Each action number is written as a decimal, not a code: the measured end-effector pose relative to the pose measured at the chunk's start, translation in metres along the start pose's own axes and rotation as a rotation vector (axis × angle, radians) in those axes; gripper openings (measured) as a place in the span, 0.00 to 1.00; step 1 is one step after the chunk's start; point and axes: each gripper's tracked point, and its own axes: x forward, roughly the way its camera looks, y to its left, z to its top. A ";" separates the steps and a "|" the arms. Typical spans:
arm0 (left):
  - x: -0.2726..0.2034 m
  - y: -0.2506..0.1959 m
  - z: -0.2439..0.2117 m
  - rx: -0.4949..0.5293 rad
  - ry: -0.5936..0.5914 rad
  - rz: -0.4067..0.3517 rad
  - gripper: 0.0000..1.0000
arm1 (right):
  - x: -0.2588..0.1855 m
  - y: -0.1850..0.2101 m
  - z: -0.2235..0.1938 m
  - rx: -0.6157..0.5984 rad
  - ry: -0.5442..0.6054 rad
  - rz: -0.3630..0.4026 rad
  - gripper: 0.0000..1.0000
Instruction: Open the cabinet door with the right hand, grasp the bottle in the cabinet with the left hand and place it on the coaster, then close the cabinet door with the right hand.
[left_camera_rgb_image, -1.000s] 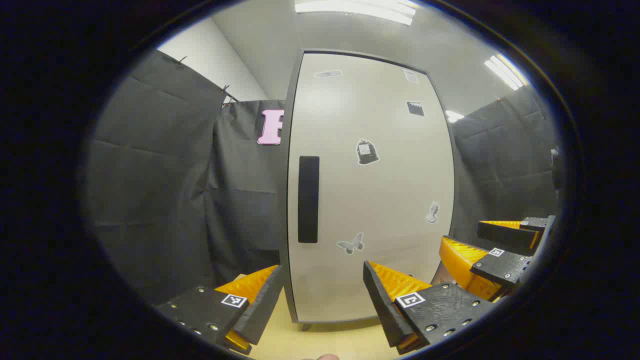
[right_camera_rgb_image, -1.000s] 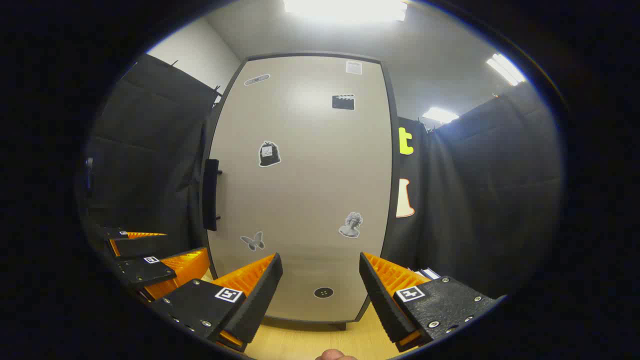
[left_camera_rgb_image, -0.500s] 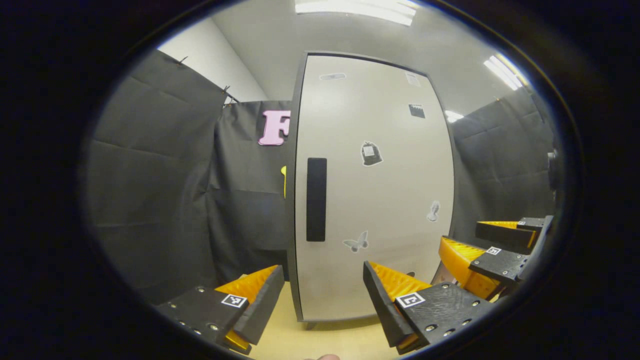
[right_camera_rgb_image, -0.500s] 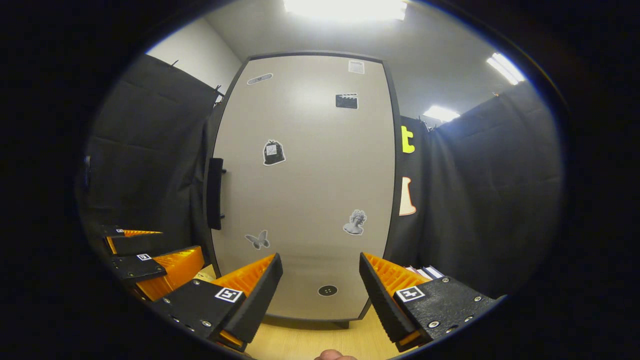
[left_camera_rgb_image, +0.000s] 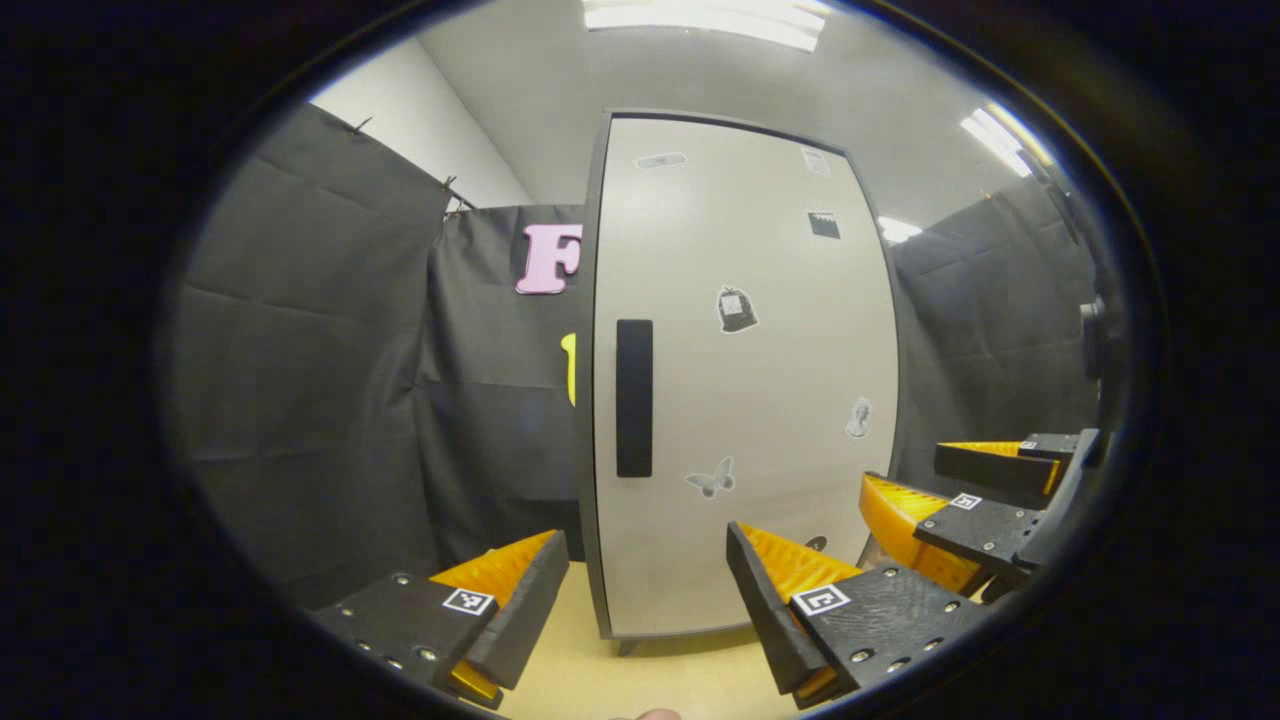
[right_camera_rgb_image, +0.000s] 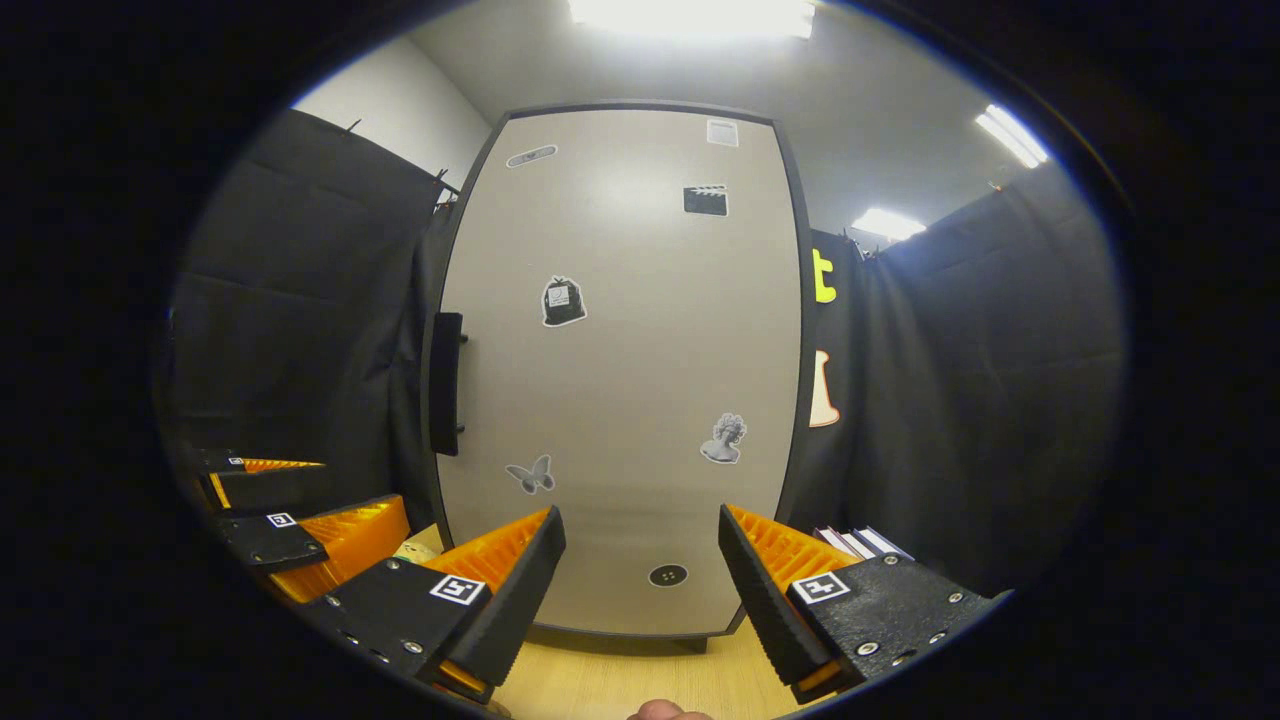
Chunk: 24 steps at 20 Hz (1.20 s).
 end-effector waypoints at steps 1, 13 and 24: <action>-0.001 0.001 0.001 0.000 -0.004 0.000 0.94 | 0.001 -0.001 0.001 0.003 0.000 -0.002 0.95; -0.017 0.015 -0.009 0.010 0.001 0.014 0.92 | 0.028 -0.001 0.026 0.046 -0.039 0.012 0.95; -0.068 0.053 -0.022 0.041 0.022 0.091 0.92 | 0.052 0.059 0.064 0.044 -0.103 0.129 0.95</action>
